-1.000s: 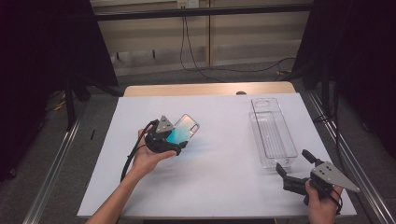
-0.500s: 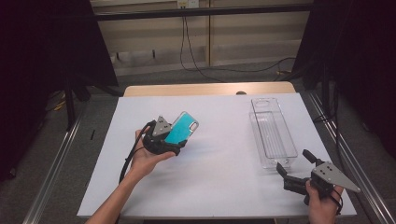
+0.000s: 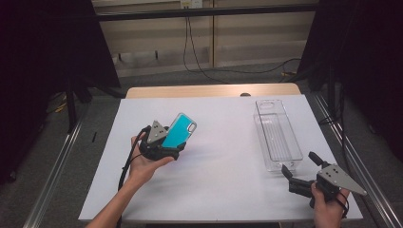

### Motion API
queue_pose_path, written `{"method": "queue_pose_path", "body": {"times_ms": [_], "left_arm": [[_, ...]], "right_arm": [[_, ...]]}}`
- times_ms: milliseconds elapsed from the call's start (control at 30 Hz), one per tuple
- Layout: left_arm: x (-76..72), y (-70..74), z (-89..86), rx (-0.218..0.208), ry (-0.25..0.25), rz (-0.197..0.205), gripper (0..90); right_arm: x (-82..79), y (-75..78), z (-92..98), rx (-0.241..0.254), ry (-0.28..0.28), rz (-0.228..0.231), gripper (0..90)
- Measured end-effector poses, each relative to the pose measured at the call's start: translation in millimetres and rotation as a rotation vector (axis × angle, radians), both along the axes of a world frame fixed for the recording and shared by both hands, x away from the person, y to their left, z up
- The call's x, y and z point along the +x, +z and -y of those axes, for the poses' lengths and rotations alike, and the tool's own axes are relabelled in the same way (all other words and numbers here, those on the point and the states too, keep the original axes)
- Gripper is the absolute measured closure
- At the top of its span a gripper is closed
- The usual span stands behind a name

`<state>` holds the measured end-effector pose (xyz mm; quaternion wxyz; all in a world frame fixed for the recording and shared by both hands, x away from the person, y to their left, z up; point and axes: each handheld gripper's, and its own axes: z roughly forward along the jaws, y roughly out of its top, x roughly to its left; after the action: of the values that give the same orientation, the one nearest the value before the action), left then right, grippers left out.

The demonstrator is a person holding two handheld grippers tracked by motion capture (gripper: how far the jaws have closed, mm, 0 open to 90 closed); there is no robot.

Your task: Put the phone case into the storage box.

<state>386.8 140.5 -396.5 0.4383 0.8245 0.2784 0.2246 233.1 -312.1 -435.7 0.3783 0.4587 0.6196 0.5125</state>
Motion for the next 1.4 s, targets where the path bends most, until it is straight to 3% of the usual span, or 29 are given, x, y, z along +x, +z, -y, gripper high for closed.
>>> {"method": "queue_pose_path", "body": {"times_ms": [267,700,1133,1400], "left_arm": [[-8.1,-5.5,3.0,0.001,0.005,0.020,17.3],[-16.7,-8.7,11.3,0.012,-0.023,0.013,17.3],[-23.6,-8.2,18.3,0.010,-0.037,0.014,17.2],[-28.2,-8.3,22.7,0.004,-0.048,0.010,17.2]], "right_arm": [[-1.8,6.7,-2.6,0.006,0.017,0.042,0.0],[3.5,7.1,-12.7,0.023,0.050,-0.018,0.0],[0.7,17.1,-21.1,0.021,0.047,0.026,0.5],[3.0,16.3,-31.5,0.012,0.086,-0.004,0.5]]}}
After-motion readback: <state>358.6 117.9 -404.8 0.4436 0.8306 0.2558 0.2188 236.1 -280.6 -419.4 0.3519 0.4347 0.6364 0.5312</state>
